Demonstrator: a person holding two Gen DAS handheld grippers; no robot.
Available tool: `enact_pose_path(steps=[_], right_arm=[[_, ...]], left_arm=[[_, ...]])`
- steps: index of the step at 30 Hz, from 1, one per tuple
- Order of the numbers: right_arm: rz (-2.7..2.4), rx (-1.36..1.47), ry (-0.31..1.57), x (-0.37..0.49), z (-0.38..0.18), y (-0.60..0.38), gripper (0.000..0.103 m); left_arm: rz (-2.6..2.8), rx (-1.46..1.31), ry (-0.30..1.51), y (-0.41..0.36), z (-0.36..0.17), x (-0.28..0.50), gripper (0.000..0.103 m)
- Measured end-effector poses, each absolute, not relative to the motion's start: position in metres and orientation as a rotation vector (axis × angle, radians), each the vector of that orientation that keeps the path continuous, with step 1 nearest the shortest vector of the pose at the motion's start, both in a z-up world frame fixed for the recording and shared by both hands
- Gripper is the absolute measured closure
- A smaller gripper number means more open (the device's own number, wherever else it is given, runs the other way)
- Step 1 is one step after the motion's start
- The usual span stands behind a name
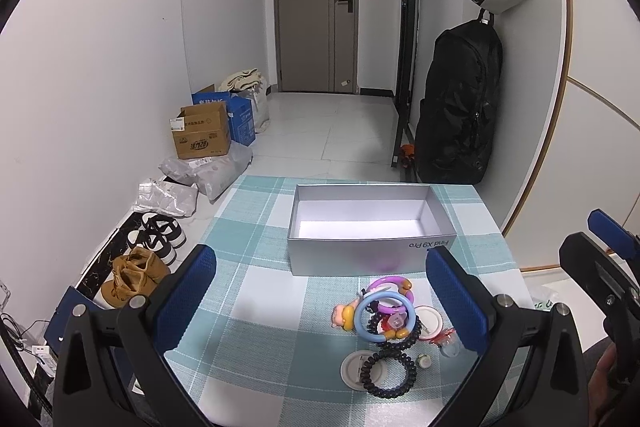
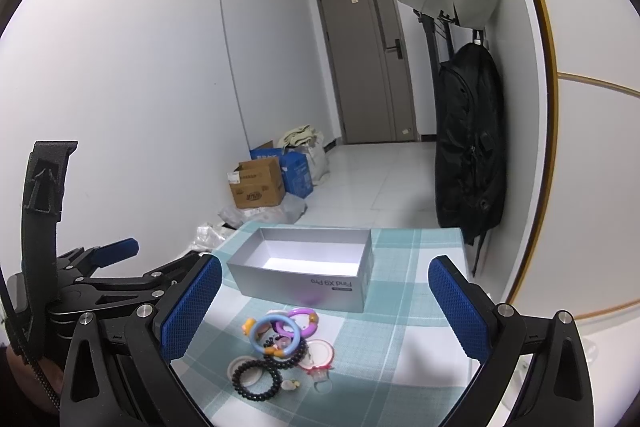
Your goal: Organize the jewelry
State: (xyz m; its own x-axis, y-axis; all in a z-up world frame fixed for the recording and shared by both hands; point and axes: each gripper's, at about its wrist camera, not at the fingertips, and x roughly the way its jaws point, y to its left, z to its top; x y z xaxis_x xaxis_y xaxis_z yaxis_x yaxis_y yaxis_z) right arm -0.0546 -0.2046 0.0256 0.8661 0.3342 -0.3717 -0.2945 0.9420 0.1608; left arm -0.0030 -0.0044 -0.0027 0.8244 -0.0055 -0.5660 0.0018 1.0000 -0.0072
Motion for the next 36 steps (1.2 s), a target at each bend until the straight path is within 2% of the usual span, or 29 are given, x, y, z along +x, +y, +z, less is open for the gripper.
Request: enact_pose_path(steps=[36], right_arm=[[0.323,0.101,0.419,-0.0538,0.0251,-0.2035,0.0]], left_arm=[[-0.026,-0.006,0.604,-0.0063,-0.0023,-0.0056,0.001]])
